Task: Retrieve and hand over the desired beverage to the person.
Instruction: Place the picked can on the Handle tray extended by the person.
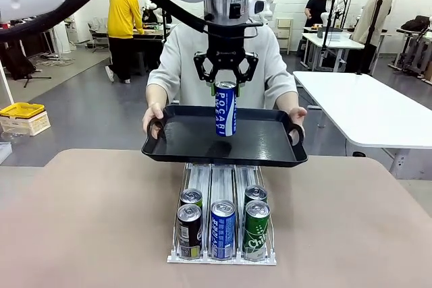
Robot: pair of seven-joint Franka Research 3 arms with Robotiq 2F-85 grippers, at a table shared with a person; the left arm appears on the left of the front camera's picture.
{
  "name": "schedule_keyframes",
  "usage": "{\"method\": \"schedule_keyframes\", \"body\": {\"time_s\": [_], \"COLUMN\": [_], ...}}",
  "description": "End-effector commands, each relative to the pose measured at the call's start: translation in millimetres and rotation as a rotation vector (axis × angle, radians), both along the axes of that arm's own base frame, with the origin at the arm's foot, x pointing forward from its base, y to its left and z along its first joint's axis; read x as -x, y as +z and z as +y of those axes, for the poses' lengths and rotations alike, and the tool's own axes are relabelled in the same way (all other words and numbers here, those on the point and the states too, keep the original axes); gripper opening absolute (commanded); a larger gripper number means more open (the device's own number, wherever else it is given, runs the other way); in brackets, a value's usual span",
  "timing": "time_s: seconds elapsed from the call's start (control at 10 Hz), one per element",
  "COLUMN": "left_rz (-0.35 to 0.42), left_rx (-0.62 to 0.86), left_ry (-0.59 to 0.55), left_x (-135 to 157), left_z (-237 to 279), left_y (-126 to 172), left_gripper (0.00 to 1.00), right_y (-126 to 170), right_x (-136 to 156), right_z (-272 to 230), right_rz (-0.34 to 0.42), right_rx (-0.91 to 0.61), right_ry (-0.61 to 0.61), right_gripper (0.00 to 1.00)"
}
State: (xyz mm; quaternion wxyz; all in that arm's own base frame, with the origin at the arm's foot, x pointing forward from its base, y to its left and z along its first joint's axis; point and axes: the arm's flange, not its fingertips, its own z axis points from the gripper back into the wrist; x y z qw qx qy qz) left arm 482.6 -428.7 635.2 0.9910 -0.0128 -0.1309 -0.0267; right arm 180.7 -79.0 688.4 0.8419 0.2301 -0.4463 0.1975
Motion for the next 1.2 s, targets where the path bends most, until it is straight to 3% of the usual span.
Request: {"method": "schedule_keyframes", "body": {"time_s": [0.0,0.8,0.9,1.0,1.1], "left_rz": [-0.025,0.033,0.041,0.049,0.053], "left_rx": [-0.016,-0.012,-0.011,-0.014,-0.014], "left_ry": [-0.027,-0.046,-0.054,-0.061,-0.061], "left_x": [1,0,-1,-2,-1], "left_z": [1,-3,-3,-3,-4], "left_y": [-5,-21,-21,-20,-20], "left_gripper": [0.57,0.57,0.64,1.0,1.0], "right_y": [-2,-2,-2,-2,-2], "right_x": [-1,-1,-1,-1,-1], "right_z": [2,2,2,2,2], "right_rz": [0.002,0.002,0.002,0.002,0.002], "right_rx": [-0.005,-0.005,-0.005,-0.005,-0.005], "right_ry": [0.015,0.015,0.015,0.015,0.015], "right_gripper": [1.0,1.0,1.0,1.0,1.0]}}
